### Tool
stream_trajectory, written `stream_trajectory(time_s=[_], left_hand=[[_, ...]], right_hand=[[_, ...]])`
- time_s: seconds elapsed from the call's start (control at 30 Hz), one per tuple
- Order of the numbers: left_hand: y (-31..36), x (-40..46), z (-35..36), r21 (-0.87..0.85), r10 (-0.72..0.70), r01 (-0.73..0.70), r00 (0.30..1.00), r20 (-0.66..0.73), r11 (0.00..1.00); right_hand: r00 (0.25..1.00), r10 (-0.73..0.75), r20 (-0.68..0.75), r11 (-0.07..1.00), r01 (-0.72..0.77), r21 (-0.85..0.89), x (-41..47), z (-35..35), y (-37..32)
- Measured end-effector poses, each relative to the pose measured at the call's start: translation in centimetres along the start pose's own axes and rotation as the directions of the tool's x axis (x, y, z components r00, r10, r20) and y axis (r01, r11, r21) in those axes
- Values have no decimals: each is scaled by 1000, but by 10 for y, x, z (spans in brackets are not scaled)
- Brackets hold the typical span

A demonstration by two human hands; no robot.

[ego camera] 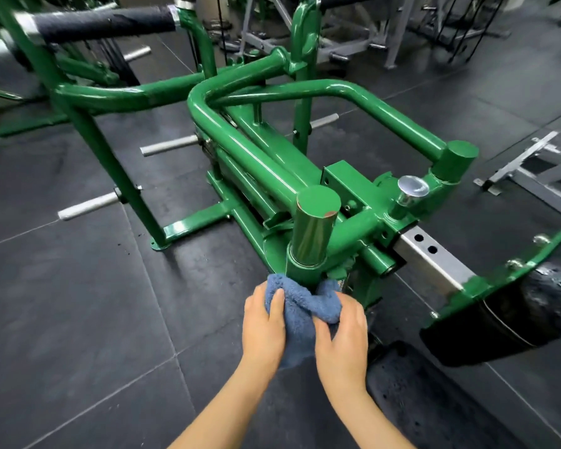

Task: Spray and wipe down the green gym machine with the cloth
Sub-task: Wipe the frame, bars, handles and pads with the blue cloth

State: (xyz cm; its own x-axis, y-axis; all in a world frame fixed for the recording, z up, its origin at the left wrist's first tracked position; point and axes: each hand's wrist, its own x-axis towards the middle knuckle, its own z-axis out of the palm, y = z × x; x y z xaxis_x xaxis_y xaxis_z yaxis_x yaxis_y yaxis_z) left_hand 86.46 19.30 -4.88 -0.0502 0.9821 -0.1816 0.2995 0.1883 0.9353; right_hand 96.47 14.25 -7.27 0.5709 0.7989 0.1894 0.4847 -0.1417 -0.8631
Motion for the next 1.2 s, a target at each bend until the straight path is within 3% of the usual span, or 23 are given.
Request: stream_trajectory(time_s=[0.17,0.27,0.43,0.53,0.67,0.77,0.87,1.0,1.07,1.2], left_hand=[[35,3,5,-61,106,-117,981,-161,991],[31,27,12,40,172,-167,973,-153,985],[-5,35,11,111,20,-16,999,-42,994],[6,28,9,131,6,5,997,-82,991],[52,7,9,-16,176,-184,957,-232,983],[57,17,13,20,235,-236,948,-215,972],[39,19,16,37,161,-157,969,-187,987],[-10,7,16,130,-154,149,988,28,980],[-29,-5,13,216,-207,186,975,77,958],[-16,-20,15,43,-96,102,988,-119,994]], right_hand=[[991,-46,-123,993,58,100,11,3,-37],[984,-78,-159,995,87,56,22,24,-35],[997,0,-83,1000,-2,-25,12,39,-7],[994,17,-110,999,-12,50,15,27,-17],[961,-144,-235,975,178,133,31,5,-55],[953,-241,-181,967,251,33,42,4,-55],[970,-231,-78,973,230,-25,32,7,-29],[992,46,120,998,-42,-37,4,7,6],[984,82,160,996,-73,-58,-16,0,20],[999,40,10,999,-40,0,-23,1,9]])
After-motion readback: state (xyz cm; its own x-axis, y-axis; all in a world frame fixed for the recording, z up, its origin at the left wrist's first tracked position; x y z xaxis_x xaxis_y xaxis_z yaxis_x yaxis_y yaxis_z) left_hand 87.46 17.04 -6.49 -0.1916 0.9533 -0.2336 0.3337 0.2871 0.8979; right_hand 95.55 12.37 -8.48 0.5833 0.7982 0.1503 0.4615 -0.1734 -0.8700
